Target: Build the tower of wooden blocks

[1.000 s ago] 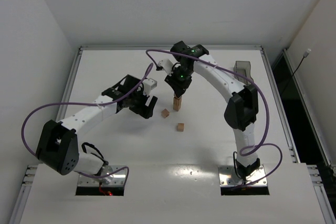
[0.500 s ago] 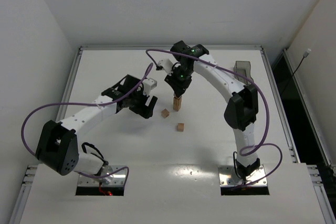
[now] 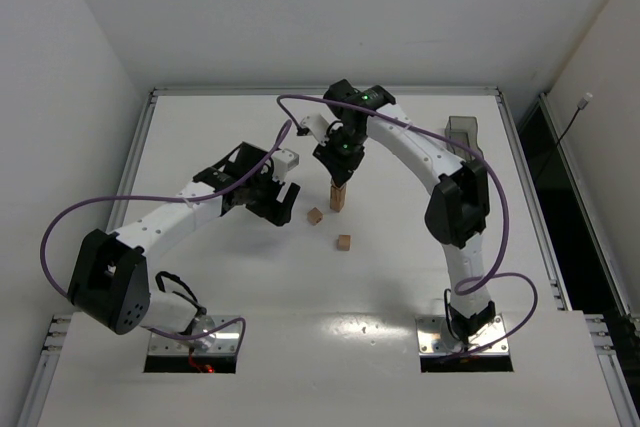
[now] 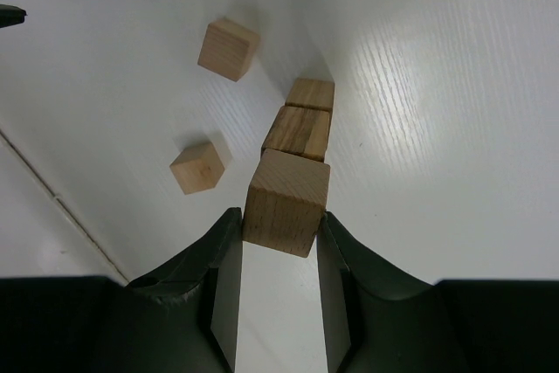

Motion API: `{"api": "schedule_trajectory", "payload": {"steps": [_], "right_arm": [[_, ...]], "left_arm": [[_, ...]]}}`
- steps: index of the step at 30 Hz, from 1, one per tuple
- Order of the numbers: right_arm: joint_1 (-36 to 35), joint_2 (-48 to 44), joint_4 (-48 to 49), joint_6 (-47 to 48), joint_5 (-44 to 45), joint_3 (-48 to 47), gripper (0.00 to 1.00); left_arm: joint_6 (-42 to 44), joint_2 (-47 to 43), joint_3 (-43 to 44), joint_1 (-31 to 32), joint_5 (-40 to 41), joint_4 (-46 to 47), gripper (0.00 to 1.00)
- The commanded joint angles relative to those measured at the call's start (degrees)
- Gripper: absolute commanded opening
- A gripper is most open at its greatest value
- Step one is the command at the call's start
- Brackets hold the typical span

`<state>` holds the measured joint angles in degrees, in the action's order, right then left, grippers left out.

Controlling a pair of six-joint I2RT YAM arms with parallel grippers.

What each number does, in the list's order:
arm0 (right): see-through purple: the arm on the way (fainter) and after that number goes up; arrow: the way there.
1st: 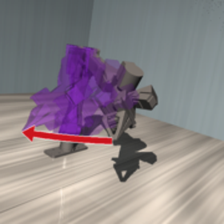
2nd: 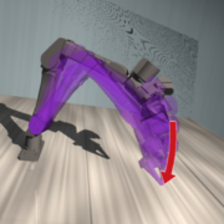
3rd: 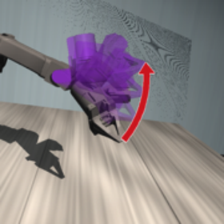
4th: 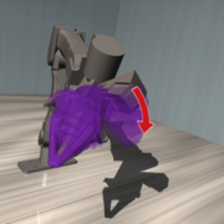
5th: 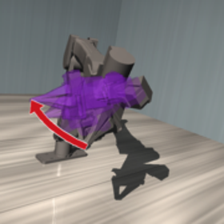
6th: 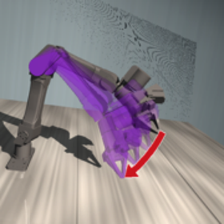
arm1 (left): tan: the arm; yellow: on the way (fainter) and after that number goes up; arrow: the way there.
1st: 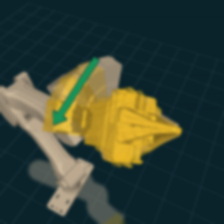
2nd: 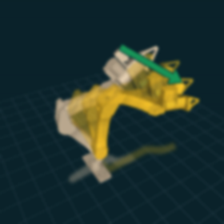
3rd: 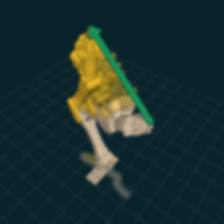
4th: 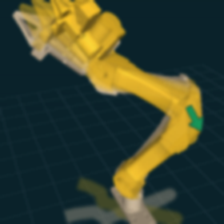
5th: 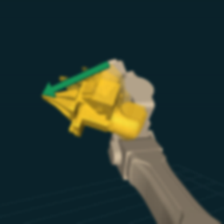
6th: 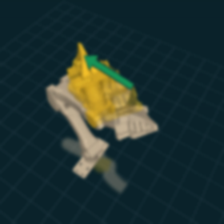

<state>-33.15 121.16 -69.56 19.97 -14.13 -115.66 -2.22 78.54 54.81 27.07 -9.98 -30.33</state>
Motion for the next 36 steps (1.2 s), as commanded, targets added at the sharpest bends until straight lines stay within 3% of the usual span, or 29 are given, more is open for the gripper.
{"api": "schedule_trajectory", "payload": {"steps": [1, 11, 20, 25, 29, 32, 36], "right_arm": [[-0.3, 0.1, -0.7, -0.4, -0.8, -2.4, 0.28], [-0.3, 0.1, -0.8, -0.4, -0.8, -2.4, 0.7], [3.0, -7.9, 5.3, -2.7, -3.6, -2.9, 0.73], [12.4, -23.0, 20.8, -10.3, -4.2, 8.6, 0.76], [18.5, -31.0, 28.8, -12.4, 1.2, 18.3, 0.81], [22.5, -31.5, 28.2, -13.0, 0.7, 19.7, 0.81], [26.9, -31.5, 27.5, -14.2, -3.5, 22.6, 0.81]], "left_arm": [[-0.6, -1.9, 0.6, 0.1, 0.0, 1.0, 0.79], [-0.6, -1.9, 0.6, 0.1, 0.0, 1.0, 0.79], [-2.2, -7.6, -4.7, 0.1, -2.1, 3.2, 0.79], [-3.9, -15.5, -12.8, 0.6, -3.6, 9.5, 0.77], [-5.2, -18.3, -17.0, 2.9, -4.8, 17.1, 0.74], [-5.8, -19.0, -21.3, 4.2, -4.8, 28.0, 0.71], [-5.1, -10.6, -19.2, 6.8, -5.8, 33.0, 0.7]]}}
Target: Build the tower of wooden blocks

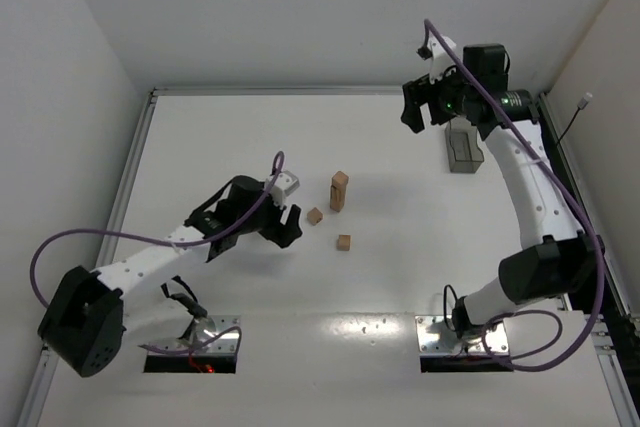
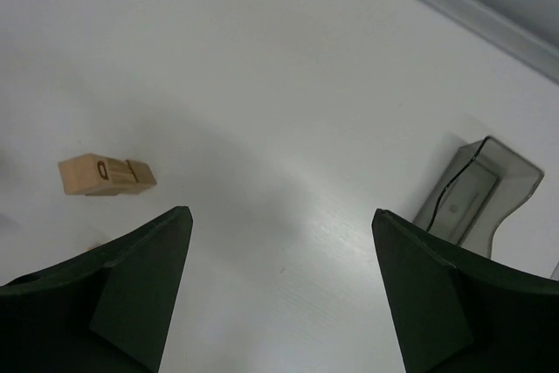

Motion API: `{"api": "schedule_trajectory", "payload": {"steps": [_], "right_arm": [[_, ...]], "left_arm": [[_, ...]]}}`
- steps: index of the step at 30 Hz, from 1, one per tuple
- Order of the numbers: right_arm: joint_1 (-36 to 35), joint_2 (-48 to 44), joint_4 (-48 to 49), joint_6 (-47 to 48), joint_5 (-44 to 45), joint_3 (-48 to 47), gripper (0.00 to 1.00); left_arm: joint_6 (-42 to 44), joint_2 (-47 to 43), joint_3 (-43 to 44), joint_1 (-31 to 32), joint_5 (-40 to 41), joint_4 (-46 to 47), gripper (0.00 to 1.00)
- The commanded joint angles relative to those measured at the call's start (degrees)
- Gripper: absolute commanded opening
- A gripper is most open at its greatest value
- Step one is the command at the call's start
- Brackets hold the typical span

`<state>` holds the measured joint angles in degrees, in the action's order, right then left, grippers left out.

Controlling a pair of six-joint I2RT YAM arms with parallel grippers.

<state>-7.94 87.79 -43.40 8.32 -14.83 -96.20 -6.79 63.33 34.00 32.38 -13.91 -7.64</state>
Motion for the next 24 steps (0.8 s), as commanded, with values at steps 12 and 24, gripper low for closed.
{"api": "schedule_trajectory", "payload": {"steps": [12, 24], "right_arm": [[6.3, 1.3, 1.3, -3.1, -5.8, 3.7, 0.81], [7.3, 2.5, 0.2, -3.1, -6.3, 3.0, 0.81]], "left_arm": [[1.9, 14.7, -0.3, 5.1, 2.9, 25.7, 0.65], [2.0, 22.5, -0.2, 4.6, 5.4, 34.3, 0.66]]}}
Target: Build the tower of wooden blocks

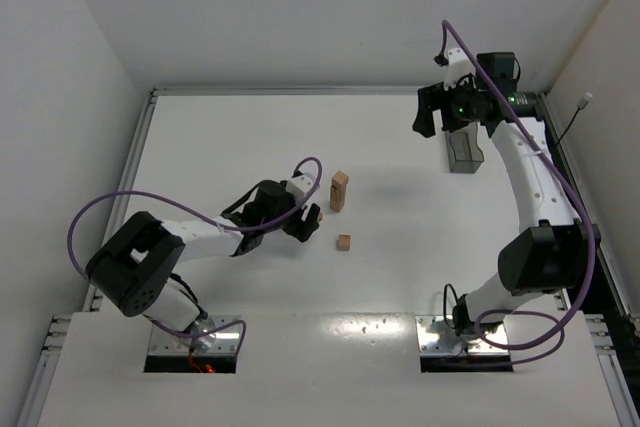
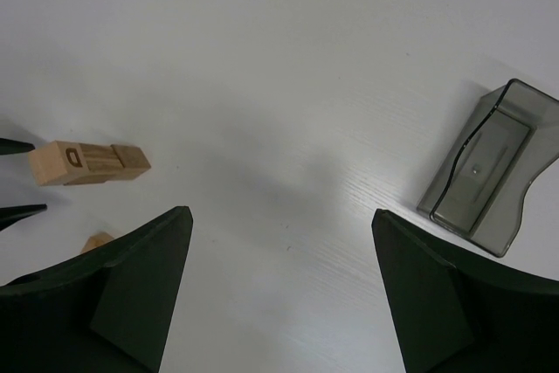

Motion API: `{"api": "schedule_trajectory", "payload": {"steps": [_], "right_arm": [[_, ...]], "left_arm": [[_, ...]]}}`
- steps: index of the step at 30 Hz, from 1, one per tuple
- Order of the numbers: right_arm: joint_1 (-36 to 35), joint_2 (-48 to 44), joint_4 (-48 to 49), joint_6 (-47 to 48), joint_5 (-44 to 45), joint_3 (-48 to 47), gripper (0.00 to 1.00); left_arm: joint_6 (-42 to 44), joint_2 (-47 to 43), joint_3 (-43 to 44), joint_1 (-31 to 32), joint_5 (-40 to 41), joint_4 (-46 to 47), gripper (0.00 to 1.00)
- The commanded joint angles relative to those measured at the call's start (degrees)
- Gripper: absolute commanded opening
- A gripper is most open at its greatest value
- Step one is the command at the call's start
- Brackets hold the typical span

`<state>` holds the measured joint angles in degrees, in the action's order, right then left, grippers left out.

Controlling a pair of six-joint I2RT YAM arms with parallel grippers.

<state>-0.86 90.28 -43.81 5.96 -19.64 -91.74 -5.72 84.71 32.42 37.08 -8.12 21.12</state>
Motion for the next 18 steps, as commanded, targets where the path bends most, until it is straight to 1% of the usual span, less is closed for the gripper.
{"api": "schedule_trajectory", "payload": {"steps": [1, 10, 12, 13, 18], "right_arm": [[0.2, 0.0, 0.7, -0.8, -1.5, -1.4, 0.81], [0.8, 1.1, 0.7, -0.8, -1.5, -1.4, 0.82], [0.8, 1.7, 0.1, -0.8, -1.5, -1.9, 0.82], [0.8, 1.7, 0.1, -0.8, -1.5, -1.9, 0.82], [1.3, 3.1, -1.0, -0.8, -2.1, -3.1, 0.82]], "left_arm": [[1.4, 1.2, 1.4, -0.1, -0.4, 5.5, 0.66], [2.5, 7.8, 4.9, -0.6, -2.2, 6.6, 0.66], [2.5, 9.0, 5.8, -0.6, -2.3, 6.6, 0.65], [2.5, 9.5, 6.7, -0.6, -2.8, 6.6, 0.62], [2.5, 12.1, 8.7, -1.1, -2.8, 5.3, 0.53]]}}
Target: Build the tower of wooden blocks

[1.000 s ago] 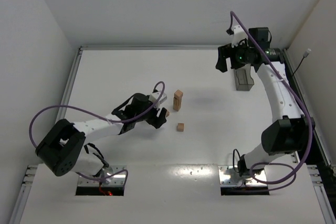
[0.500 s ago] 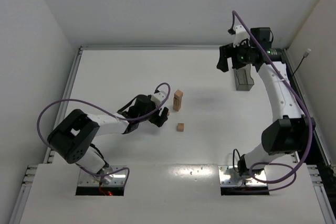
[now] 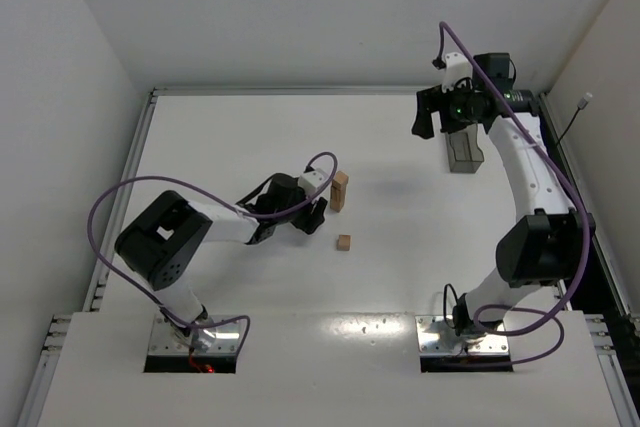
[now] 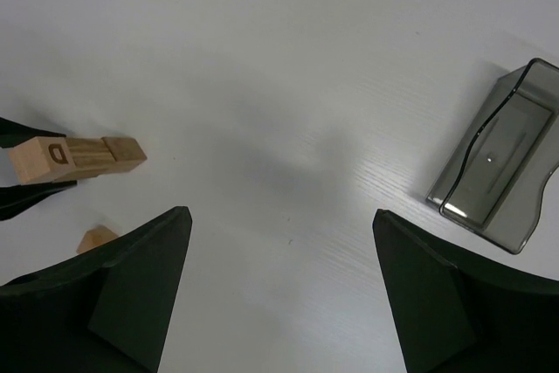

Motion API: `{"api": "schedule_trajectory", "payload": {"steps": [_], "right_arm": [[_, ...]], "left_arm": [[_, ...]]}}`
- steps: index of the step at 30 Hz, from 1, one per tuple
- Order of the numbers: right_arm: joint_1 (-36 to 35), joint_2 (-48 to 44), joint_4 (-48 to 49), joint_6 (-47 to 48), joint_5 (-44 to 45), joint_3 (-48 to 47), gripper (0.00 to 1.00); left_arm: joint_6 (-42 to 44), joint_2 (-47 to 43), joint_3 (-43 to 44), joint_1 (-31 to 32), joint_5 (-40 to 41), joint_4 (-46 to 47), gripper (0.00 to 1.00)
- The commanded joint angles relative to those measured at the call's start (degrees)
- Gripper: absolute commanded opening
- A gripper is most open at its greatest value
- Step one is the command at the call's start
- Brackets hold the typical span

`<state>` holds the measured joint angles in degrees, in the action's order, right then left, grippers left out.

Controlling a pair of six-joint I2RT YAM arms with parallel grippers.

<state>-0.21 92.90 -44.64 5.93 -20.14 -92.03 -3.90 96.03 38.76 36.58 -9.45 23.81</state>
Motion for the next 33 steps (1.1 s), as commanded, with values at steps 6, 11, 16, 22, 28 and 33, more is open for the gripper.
{"api": "schedule_trajectory", "payload": {"steps": [6, 11, 16, 22, 28, 33], "right_arm": [[1.2, 1.0, -0.2, -0.7, -1.6, -2.8, 0.82], [1.2, 1.0, -0.2, -0.7, -2.1, -2.8, 0.82], [1.2, 1.0, -0.2, -0.7, -3.1, -2.3, 0.82], [0.6, -0.2, 0.3, -0.7, -4.9, -1.2, 0.82], [0.6, -1.3, 0.9, -1.3, -4.9, -0.7, 0.82], [0.6, -1.8, 1.4, -1.3, -6.0, -0.7, 0.82]], "left_arm": [[0.1, 1.9, 2.9, -1.8, -2.1, 0.9, 0.22], [-0.5, 0.0, 2.9, -1.8, -0.3, -1.7, 0.01], [-0.5, -6.8, 4.1, -1.8, 1.4, -11.8, 0.0], [1.5, -11.5, 16.2, -6.0, -2.1, -38.8, 0.0], [2.1, -16.3, 26.4, -8.9, -3.4, -48.8, 0.0], [-2.5, -17.5, 30.3, -8.9, -3.4, -46.8, 0.0]]}}
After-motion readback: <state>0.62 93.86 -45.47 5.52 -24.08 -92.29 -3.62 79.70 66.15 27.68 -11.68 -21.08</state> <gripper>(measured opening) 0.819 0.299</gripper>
